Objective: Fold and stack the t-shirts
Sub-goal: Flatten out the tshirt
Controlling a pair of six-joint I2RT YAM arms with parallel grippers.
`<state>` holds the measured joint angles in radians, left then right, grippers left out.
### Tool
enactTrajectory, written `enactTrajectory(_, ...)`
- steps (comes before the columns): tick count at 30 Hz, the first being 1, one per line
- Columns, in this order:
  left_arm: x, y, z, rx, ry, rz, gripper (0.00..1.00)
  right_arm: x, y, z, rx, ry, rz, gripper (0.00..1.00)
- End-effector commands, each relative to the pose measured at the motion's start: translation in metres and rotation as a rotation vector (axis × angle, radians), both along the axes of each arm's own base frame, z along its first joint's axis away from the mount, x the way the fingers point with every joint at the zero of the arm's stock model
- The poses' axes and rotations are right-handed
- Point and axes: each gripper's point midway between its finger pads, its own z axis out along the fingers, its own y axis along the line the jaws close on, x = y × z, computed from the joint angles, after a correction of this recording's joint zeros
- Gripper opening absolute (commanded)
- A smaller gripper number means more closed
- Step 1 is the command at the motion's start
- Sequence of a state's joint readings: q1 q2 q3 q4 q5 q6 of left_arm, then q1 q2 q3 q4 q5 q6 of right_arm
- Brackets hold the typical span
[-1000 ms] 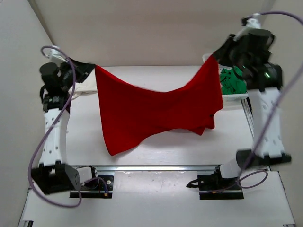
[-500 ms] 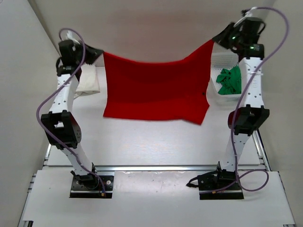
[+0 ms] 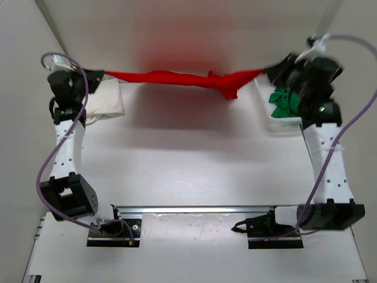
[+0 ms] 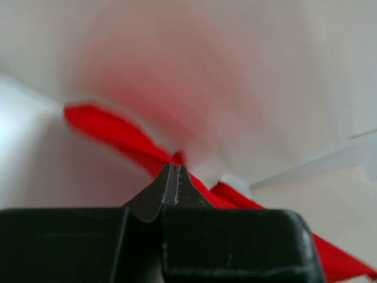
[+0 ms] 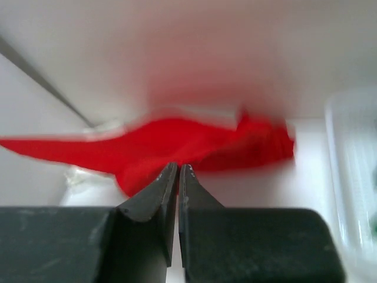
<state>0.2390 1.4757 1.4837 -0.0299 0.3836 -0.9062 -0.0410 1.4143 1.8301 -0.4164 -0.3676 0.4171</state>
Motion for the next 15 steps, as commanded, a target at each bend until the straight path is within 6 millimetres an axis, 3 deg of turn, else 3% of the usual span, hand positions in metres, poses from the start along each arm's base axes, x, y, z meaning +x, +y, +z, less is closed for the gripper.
enactTrajectory(1,-0.030,-0.006,-0.057,0.102,0.087,0.077,0.00,-0.012,-0.024,-0.149,-0.079,0.272,-0.171,0.00)
enactTrajectory(2,-0.043,-0.012,-0.090,0.109,0.145,0.076,0.00,-0.026,-0.023,-0.159,-0.094,0.273,-0.209,0.00)
enactTrajectory(3,-0.059,-0.011,-0.122,0.130,0.199,0.097,0.00,-0.041,-0.013,-0.212,-0.109,0.378,-0.201,0.00)
enactTrajectory(4,-0.065,-0.007,-0.140,0.146,0.232,0.117,0.00,-0.061,-0.017,-0.255,-0.118,0.463,-0.247,0.00)
enactTrajectory(5,-0.083,-0.007,-0.174,0.140,0.300,0.118,0.00,-0.082,-0.020,-0.293,-0.128,0.541,-0.266,0.00)
enactTrajectory(6,-0.100,-0.007,-0.203,0.120,0.353,0.110,0.00,-0.097,-0.018,-0.304,-0.096,0.562,-0.267,0.00)
enactTrajectory(8,-0.125,0.000,-0.239,0.076,0.429,0.103,0.00,-0.138,-0.014,-0.366,-0.067,0.717,-0.258,0.00)
enactTrajectory(9,-0.142,0.000,-0.263,0.069,0.481,0.103,0.00,-0.149,-0.005,-0.369,-0.025,0.727,-0.221,0.00)
enactTrajectory(11,-0.161,-0.003,-0.281,0.091,0.525,0.107,0.00,-0.184,0.006,-0.407,0.054,0.821,-0.177,0.00)
enactTrajectory(13,-0.177,-0.014,-0.284,0.106,0.527,0.077,0.00,-0.207,0.016,-0.411,0.158,0.836,-0.121,0.00)
enactTrajectory(15,-0.186,-0.022,-0.285,0.113,0.531,0.050,0.00,-0.218,0.024,-0.396,0.219,0.794,-0.082,0.00)
